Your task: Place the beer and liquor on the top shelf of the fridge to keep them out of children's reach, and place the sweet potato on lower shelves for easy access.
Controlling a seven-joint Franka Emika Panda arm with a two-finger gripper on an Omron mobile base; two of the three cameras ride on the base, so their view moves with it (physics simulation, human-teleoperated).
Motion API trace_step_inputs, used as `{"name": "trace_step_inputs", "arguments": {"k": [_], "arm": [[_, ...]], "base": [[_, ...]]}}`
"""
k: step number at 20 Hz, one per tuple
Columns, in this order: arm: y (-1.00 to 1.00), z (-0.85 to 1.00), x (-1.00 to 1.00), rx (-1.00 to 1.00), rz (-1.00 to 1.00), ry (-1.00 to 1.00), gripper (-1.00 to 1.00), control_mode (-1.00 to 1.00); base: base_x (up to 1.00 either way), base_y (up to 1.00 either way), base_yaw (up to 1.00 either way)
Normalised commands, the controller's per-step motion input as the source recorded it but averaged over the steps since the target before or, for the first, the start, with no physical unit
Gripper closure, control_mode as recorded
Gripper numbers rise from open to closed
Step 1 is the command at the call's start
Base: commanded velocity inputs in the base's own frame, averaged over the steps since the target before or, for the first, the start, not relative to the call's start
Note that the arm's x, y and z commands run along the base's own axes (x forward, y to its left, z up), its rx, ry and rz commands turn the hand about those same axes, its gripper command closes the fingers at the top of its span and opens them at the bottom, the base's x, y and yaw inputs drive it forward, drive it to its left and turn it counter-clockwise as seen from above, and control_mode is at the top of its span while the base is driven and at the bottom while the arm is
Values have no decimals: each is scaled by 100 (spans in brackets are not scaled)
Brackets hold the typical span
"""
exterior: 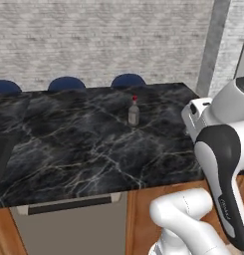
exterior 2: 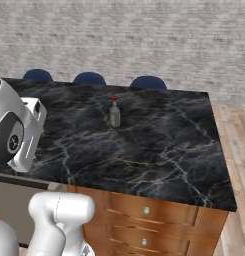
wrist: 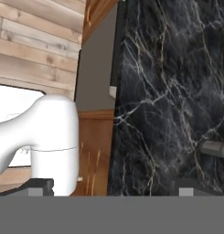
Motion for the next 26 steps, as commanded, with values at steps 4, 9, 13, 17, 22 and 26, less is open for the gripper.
{"name": "trace_step_inputs", "arguments": {"k": [4,9,13,17,22,26], "arm": [[0,0,0,0,0,0,-100,100],[0,0,0,0,0,0,-100,100],[0,0,0,0,0,0,-100,100],[0,-12,30,0,-6,0,-100,-100],[0,-2,44,0,-2,0,-100,-100],[0,0,29,0,5,0,-100,-100]], "base": [[52,0,-3],[43,1,-3],[18,0,-5],[0,0,0],[0,0,0],[0,0,0]]}}
